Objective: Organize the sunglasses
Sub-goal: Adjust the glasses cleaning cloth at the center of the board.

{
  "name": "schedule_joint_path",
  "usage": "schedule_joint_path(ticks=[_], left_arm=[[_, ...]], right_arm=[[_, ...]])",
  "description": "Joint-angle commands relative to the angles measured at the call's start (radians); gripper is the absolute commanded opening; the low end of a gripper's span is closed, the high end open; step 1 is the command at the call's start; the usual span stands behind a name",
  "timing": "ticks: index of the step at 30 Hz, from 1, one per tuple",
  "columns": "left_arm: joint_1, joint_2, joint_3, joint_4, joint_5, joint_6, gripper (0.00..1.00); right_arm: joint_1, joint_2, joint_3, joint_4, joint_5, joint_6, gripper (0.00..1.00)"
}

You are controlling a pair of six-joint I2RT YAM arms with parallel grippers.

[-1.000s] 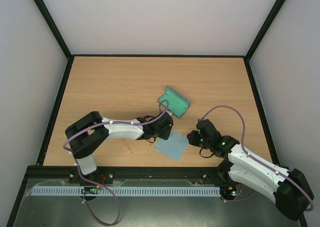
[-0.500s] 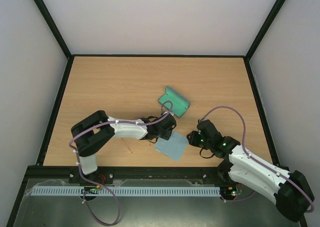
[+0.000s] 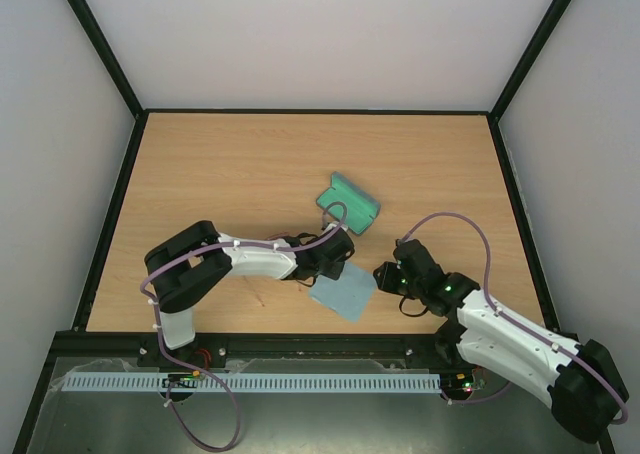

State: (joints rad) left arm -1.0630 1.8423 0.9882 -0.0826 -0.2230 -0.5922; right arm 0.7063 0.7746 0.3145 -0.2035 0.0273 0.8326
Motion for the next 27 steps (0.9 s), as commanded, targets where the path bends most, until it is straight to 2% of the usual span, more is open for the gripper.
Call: schedule_joint_path(ticks=[1,4,13,16,20,27], left_arm=[[0.0,-0.002,-0.023,-0.04,-0.041,-0.018,0.02],[0.012,-0.012,-0.041,-0.03,-0.042,-0.024,0.02],[0.039,-0.069,-0.101,-0.022,-0.064,-0.047,0.02],[0.044,-0.082,-0.121,-0.017,-0.065,-0.052,0.02],[0.049,-0.095,-0.14,-0.015,-0.071,-0.059,0.02],[0.06,-0.131,-0.184,-0.012,-0.082,-0.074,0.02]], right_arm=[[0.001,0.036,-0.015,0.003,-0.005,-0.017,0.26],[0.001,0.078,-0.015,0.033,-0.005,-0.024,0.26],[0.003,0.216,0.009,0.107,-0.006,-0.054,0.14],[0.013,0.261,0.024,0.117,0.01,-0.062,0.15],[0.025,0.305,0.043,0.118,0.039,-0.072,0.21],[0.027,0.364,0.097,0.111,0.07,-0.102,0.21]])
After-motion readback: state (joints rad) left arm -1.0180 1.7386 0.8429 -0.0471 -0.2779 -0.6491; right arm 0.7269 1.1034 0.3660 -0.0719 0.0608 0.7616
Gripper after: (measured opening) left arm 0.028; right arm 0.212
